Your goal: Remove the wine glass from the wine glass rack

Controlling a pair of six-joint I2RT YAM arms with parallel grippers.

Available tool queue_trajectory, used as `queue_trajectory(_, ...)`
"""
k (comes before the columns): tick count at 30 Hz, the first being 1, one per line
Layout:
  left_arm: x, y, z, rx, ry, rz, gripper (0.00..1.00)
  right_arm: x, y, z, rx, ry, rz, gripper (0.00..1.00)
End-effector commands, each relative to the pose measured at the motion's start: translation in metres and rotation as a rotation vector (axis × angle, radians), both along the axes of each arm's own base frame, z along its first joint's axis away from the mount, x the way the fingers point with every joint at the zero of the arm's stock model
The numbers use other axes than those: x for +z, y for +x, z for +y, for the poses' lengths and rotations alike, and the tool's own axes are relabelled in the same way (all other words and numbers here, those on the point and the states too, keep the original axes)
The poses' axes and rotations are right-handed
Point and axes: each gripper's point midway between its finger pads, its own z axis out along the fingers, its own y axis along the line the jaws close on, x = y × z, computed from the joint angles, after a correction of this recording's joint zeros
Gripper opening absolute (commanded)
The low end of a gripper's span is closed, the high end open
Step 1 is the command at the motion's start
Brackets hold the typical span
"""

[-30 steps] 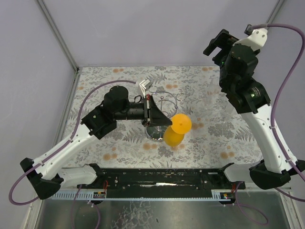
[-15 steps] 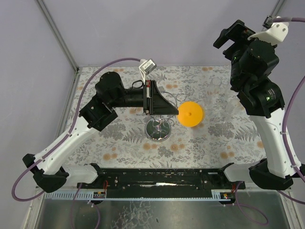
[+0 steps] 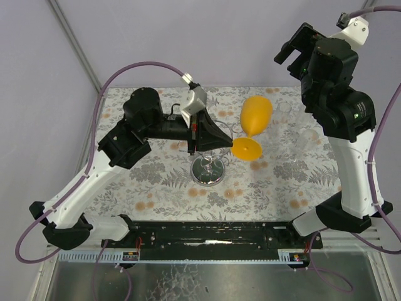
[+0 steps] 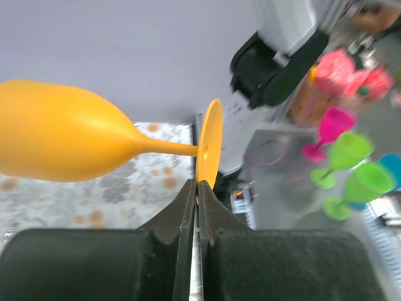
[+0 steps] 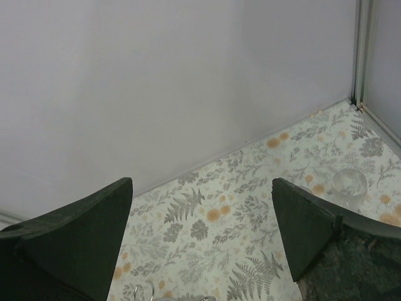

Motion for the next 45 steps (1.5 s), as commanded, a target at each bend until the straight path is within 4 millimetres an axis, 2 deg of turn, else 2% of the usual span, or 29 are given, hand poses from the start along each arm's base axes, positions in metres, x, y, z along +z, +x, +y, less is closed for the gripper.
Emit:
queue_trajectory(1,-0.03,0.016,-0.006,0.03,0.065,-0.337,0.0,-0.015,-0.011,0.002,0.037,0.052,0.061,0.99)
queue_trajectory(9,-0.06,0.013,-0.024,0.01,0.119,-0.686,0.0,-0.049,-0.016,-0.005,0.041,0.098,0.187,0.99)
queue_trajectory(19,-0.097,0.003,-0.036,-0.028,0.157,-0.939,0.0,-0.074,-0.029,-0.005,0.084,0.116,0.291,0.99)
queue_trajectory(26,-0.111,-0.008,-0.041,-0.047,0.145,-1.085,0.0,-0.098,-0.042,0.005,0.169,0.089,0.409,0.99)
queue_trajectory(35,-0.119,-0.015,-0.042,-0.07,0.136,-1.212,0.0,-0.141,-0.077,0.01,0.265,0.04,0.602,1.0)
queue_trajectory(41,-0.13,-0.017,-0.041,-0.091,0.146,-1.29,0.0,-0.155,-0.095,0.014,0.319,0.036,0.676,0.99)
queue_trajectory(45,-0.137,-0.016,-0.039,-0.101,0.155,-1.324,0.0,-0.157,-0.106,0.014,0.341,0.039,0.696,0.96)
